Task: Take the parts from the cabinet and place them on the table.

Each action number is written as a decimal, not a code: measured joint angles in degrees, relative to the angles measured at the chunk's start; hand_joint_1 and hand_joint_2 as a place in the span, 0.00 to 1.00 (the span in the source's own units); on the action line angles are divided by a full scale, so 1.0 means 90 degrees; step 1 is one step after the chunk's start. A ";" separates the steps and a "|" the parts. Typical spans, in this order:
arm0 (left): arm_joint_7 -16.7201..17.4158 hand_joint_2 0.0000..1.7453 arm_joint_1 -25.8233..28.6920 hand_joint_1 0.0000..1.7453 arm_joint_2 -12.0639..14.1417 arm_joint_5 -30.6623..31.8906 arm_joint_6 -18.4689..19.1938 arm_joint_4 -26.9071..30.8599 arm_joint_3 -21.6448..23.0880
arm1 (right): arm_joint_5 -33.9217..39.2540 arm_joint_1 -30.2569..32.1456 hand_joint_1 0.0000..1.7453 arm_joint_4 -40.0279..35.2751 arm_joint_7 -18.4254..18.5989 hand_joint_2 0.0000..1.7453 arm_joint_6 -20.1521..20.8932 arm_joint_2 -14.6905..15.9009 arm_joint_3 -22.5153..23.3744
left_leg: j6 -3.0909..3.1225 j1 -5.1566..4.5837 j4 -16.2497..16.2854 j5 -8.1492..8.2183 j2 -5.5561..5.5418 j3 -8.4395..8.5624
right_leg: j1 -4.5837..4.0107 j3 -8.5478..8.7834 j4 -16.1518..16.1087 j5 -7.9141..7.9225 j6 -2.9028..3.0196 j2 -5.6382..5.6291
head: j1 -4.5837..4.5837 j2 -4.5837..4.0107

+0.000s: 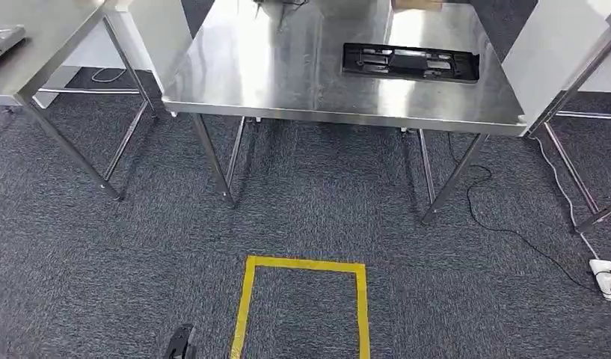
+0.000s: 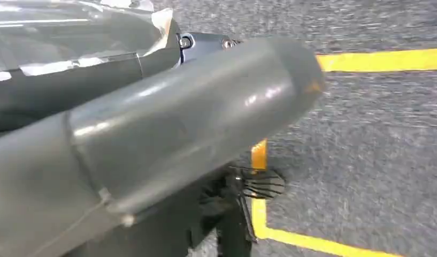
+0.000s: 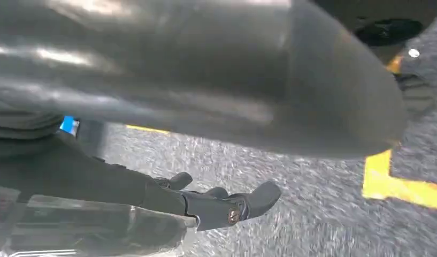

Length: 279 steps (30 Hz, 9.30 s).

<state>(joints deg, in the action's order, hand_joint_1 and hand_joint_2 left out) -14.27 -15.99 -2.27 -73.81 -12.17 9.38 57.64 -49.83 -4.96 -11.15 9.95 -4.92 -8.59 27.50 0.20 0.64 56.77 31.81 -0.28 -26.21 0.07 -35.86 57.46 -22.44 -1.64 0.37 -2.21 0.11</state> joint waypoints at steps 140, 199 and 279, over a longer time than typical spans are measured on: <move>0.0177 1.00 0.0222 0.00 -0.0078 0.0192 -0.0391 -0.0024 0.0750 | -0.0838 0.0010 0.00 0.0112 0.0342 0.00 0.0607 -0.0005 -0.0085 | -0.0277 0.0190 -0.0329 -0.1010 -0.0209 -0.0694 | 0.0259 0.0624 -0.0102 -0.0571 -0.0171 -0.0096 | 0.0010 0.0000; -0.0403 1.00 0.0221 0.00 -0.0044 0.0301 -0.0852 -0.0027 0.0719 | -0.0981 -0.0016 0.00 0.0112 0.0340 0.00 0.0491 -0.0039 0.0078 | -0.0212 0.0176 -0.0372 -0.0995 -0.0212 -0.0643 | 0.0246 0.0849 -0.0471 -0.0481 -0.0212 -0.0085 | 0.0015 0.0000; -0.0483 1.00 0.0462 0.00 -0.0129 -0.0075 -0.0882 -0.0027 0.0719 | -0.1258 0.0007 0.00 0.0112 0.0602 0.00 0.0345 0.0005 0.0340 | -0.0107 0.0144 -0.3406 -0.2235 -0.0213 0.1162 | 0.0218 0.2762 -0.3779 0.0902 -0.0243 -0.0085 | 0.0017 0.0000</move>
<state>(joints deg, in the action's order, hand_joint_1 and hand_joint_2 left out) -18.62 -11.84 -3.43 -74.49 -20.11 9.14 64.11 -61.16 -4.89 -10.14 15.37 -1.81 -8.55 30.56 -0.76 1.94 26.11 11.69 -2.19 -15.75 2.03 -11.00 23.45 -14.33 -3.83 -0.40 -2.05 0.11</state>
